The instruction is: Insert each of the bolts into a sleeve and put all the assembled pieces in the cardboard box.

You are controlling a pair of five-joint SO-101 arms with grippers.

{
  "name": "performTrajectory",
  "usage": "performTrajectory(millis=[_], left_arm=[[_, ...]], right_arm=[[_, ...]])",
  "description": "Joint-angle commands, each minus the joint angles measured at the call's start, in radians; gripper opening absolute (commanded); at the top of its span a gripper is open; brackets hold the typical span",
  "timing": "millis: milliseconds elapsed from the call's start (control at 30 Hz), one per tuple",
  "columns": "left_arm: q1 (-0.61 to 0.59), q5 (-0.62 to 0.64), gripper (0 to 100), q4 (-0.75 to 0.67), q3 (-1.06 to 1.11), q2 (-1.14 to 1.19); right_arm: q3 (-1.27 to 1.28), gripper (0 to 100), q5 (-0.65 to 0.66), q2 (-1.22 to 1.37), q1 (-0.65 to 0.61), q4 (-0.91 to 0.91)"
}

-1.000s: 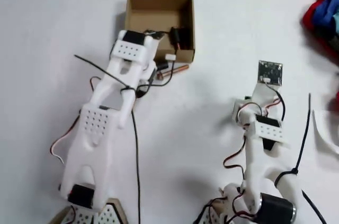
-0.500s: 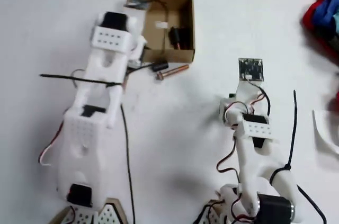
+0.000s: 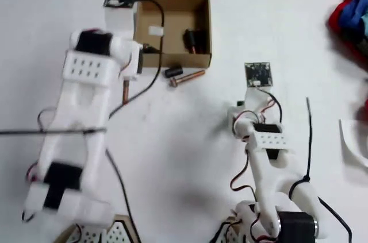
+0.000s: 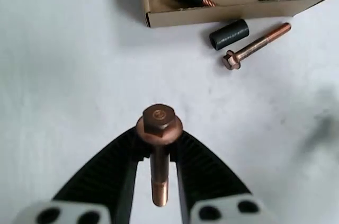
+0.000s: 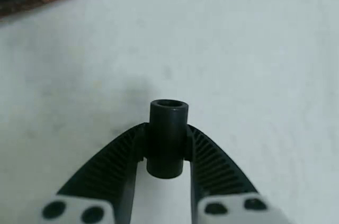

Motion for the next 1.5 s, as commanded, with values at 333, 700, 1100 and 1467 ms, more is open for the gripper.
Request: performTrajectory(millis=[333, 700, 1100, 1467], left_arm=[[0.012, 0.011, 2, -0.848, 0.82, -0.678], [0.18, 0.012, 2, -1.243, 0.929, -0.695], [0.276, 0.143, 2, -1.244, 0.651, -0.394], [0.348, 0.138, 2, -1.169, 0.638, -0.384]], right_arm=[[0.342, 2.2, -0.153, -0.004, -0.154, -1.079], [0.414, 2.2, -0.152, -0.002, -0.245, -1.385], [0.382, 2.2, -0.052, 0.159, -0.232, -1.508], [0.308, 2.2, 0.012, 0.713, -0.236, -2.106]])
